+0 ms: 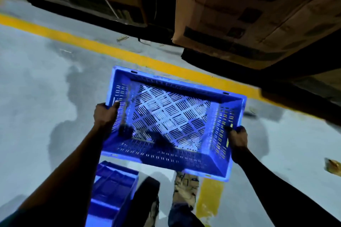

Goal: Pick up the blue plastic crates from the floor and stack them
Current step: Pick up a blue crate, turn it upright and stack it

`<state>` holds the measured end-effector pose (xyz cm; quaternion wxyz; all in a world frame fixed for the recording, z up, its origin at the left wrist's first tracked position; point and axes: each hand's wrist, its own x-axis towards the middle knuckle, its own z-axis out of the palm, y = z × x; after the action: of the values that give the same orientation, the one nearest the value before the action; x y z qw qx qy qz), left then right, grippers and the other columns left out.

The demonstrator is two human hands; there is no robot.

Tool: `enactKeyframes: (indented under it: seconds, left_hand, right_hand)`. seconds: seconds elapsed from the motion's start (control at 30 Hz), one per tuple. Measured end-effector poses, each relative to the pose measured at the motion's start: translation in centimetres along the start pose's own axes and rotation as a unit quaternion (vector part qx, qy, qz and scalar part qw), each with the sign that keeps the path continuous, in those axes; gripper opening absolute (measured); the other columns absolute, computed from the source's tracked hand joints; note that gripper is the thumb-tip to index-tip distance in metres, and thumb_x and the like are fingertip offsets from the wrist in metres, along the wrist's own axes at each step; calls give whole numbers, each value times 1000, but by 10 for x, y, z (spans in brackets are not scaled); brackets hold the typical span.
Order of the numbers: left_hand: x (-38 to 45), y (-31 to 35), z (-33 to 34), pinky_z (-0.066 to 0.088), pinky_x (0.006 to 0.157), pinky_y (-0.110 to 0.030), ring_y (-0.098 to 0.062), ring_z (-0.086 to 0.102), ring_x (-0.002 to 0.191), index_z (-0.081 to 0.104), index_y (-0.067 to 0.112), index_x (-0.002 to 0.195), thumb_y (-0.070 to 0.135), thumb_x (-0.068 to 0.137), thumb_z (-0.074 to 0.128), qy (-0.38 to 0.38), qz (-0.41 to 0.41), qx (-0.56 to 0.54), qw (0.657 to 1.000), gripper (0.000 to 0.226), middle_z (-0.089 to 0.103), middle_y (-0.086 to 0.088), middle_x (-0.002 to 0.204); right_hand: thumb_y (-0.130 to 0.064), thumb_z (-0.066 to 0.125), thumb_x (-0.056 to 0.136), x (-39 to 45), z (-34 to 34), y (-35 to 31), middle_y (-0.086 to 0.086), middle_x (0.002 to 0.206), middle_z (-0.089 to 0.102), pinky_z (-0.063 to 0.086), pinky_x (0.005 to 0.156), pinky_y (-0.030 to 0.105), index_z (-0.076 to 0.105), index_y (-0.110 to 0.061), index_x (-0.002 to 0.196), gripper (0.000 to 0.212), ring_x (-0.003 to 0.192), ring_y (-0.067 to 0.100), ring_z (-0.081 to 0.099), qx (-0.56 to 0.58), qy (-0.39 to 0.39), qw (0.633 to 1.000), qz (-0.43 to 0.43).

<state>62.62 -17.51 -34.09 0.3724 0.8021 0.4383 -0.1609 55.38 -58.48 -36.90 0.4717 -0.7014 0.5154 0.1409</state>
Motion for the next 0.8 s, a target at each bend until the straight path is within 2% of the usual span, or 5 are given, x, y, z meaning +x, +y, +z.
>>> enactKeyframes:
  seconds: [0.13,0.27,0.5,0.67,0.8]
  left_hand:
    - [16,4,7,46,66,-40,-24,56,67,66,3,82,43,81,67,-6,2,-26,1000,40,59,-15,71]
    - [31,18,10,42,64,-38,-25,55,71,63,-1,90,40,85,69,-25,5,2,1000,42,59,-17,79]
    - [12,35,14,49,94,-51,-32,63,103,55,14,116,53,68,69,-33,84,117,989,63,63,-9,117]
    - [-31,31,24,31,109,-54,-32,32,141,31,8,147,34,86,66,-56,216,249,942,75,35,-16,151]
    - [-66,9,18,22,113,-54,-27,17,148,21,12,152,38,89,62,-96,221,275,931,80,19,-11,160]
  right_hand:
    - [-19,72,78,19,14,-5,4,76,55,43,73,42,48,-21,75,24,78,23,52,-1,3,1000,0]
    - [-33,71,65,25,23,-20,10,83,57,40,71,38,49,-22,76,27,79,24,52,-17,-2,1000,3]
    - [-15,65,87,-14,28,-32,28,122,57,43,94,43,46,1,126,46,112,44,55,-152,58,987,-13]
    - [-10,68,79,-70,37,-20,32,132,47,40,99,48,37,5,139,69,119,49,49,-181,58,979,-69]
    - [-20,59,70,-120,49,-8,32,127,53,45,97,47,44,9,130,70,118,45,52,-149,30,984,-92]
